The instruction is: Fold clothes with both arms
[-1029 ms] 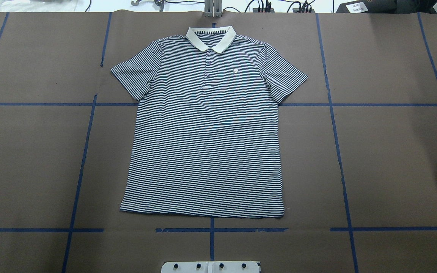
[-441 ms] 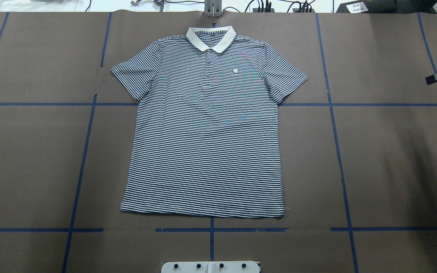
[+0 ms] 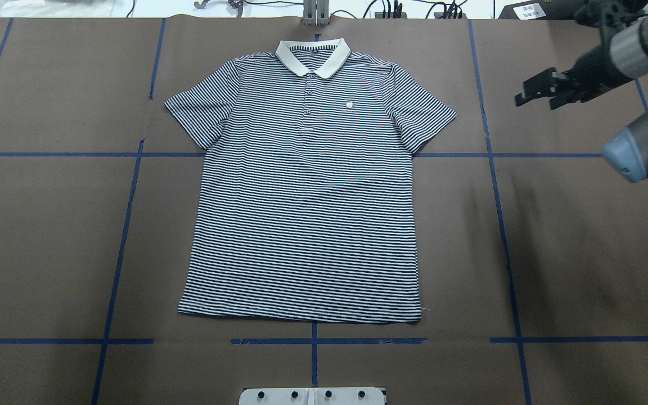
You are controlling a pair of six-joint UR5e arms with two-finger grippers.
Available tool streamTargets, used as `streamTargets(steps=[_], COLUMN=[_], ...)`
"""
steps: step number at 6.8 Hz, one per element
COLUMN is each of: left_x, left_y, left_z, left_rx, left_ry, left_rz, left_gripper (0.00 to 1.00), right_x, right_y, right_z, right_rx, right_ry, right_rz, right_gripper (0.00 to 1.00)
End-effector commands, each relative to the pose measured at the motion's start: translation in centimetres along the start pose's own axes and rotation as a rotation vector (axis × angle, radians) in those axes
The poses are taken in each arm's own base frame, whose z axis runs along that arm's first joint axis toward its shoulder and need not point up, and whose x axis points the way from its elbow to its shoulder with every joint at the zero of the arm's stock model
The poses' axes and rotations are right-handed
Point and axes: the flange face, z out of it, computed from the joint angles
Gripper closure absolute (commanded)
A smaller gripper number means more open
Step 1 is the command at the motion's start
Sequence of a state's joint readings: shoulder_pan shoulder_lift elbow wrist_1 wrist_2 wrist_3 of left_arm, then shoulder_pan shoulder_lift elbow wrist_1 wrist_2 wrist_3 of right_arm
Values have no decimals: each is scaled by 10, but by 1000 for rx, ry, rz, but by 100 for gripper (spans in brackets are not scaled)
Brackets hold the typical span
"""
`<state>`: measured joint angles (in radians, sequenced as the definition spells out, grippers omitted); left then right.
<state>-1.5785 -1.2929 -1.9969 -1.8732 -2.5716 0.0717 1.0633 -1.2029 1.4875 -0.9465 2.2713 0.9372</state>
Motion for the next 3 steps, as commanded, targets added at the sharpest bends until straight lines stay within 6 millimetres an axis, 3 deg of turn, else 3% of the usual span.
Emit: streamTargets(steps=[1,2,3], left_x=[0,1,2], left_y=[-7,-8,-8], left_z=[0,-1,-2], left_rx=[7,8,9], left_ry=[-3,-1,-1], left_rz=[9,11,-5], left_gripper=[0,0,0], right_x=[-88,-84,-81], right_y=[-5,-11,-21], right_z=[79,103,112], right_rx=[113,130,164], right_ry=[59,110,146], right_rz=[134,135,137], right_gripper=[19,24,27])
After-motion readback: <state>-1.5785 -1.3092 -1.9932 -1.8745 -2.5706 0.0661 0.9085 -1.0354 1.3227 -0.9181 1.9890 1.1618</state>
